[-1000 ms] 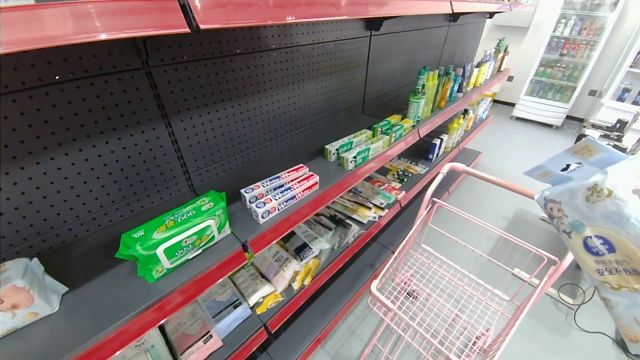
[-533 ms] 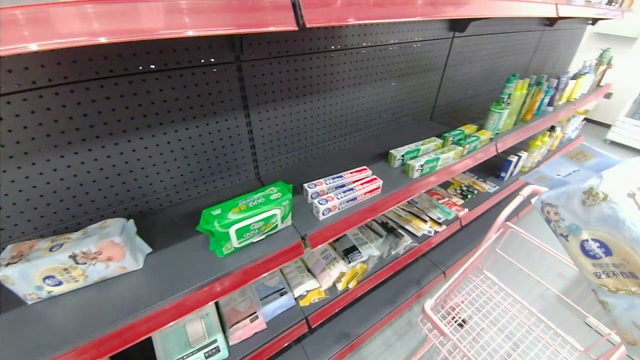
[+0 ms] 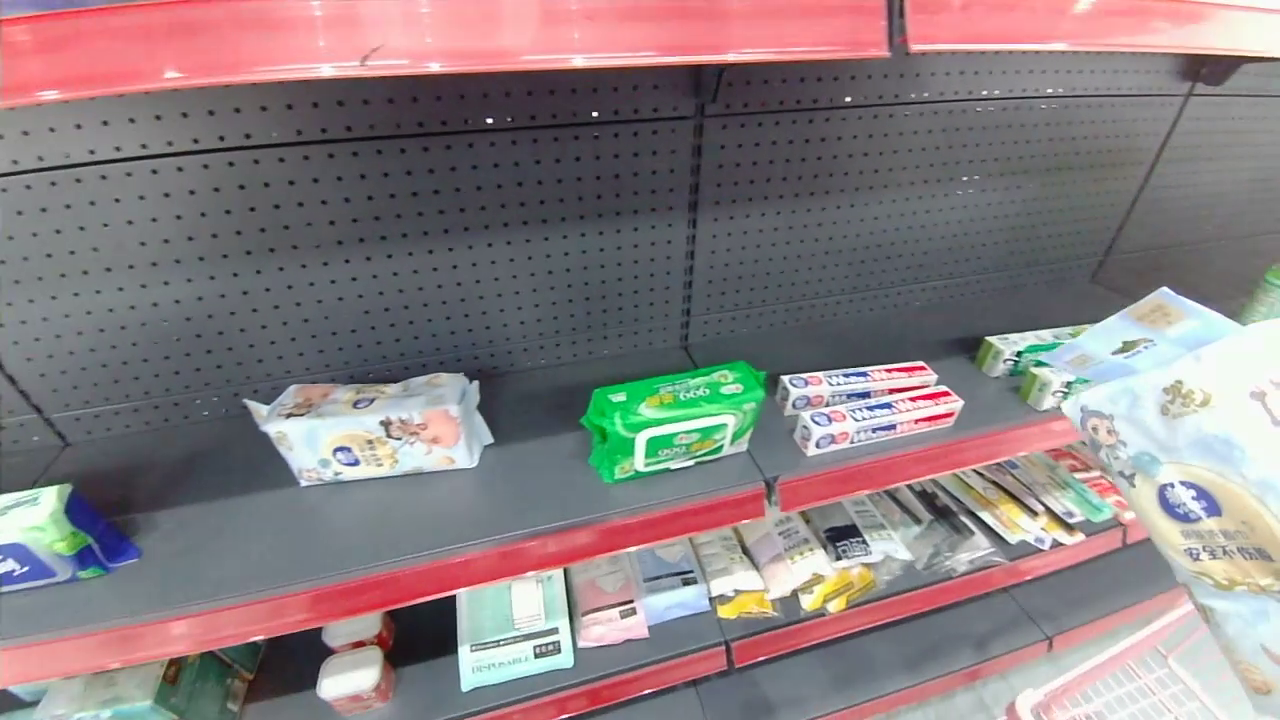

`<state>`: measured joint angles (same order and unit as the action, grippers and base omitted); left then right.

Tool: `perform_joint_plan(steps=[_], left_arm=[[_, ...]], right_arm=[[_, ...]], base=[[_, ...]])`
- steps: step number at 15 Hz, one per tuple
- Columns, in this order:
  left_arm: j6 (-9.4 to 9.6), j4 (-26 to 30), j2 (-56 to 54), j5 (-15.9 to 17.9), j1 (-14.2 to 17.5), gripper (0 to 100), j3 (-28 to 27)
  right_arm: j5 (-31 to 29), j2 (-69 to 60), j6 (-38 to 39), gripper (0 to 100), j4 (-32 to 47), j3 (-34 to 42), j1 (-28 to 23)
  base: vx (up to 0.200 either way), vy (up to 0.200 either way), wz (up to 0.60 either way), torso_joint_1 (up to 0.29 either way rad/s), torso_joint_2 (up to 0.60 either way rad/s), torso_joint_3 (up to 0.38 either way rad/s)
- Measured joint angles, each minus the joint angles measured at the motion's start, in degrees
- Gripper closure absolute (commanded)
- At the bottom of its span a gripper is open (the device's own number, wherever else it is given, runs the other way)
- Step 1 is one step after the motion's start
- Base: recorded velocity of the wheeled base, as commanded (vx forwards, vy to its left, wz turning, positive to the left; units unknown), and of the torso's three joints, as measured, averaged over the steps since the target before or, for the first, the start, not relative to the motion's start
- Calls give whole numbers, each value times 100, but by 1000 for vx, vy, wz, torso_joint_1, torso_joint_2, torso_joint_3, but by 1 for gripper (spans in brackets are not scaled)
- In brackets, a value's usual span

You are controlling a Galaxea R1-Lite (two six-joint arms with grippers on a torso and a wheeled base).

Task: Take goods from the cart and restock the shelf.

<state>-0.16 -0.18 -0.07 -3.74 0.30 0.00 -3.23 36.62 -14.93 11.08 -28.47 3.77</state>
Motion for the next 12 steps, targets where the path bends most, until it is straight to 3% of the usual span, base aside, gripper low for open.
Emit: perform_joint_plan(steps=[3,11,12], left_arm=[[2,2,0,-2,2,0,0],[0,5,0,-2,-1,0,0],[0,0,0,-2,2,0,0]], right_arm=[[0,15,-1,100,0,0,-2],[0,1,2,100,-6,30,-2],[-2,0,0,100,0,38,-2]], base=[[0,0,600,2,4,1],[0,0,0,0,0,0],[200,0,0,2,-2,7]])
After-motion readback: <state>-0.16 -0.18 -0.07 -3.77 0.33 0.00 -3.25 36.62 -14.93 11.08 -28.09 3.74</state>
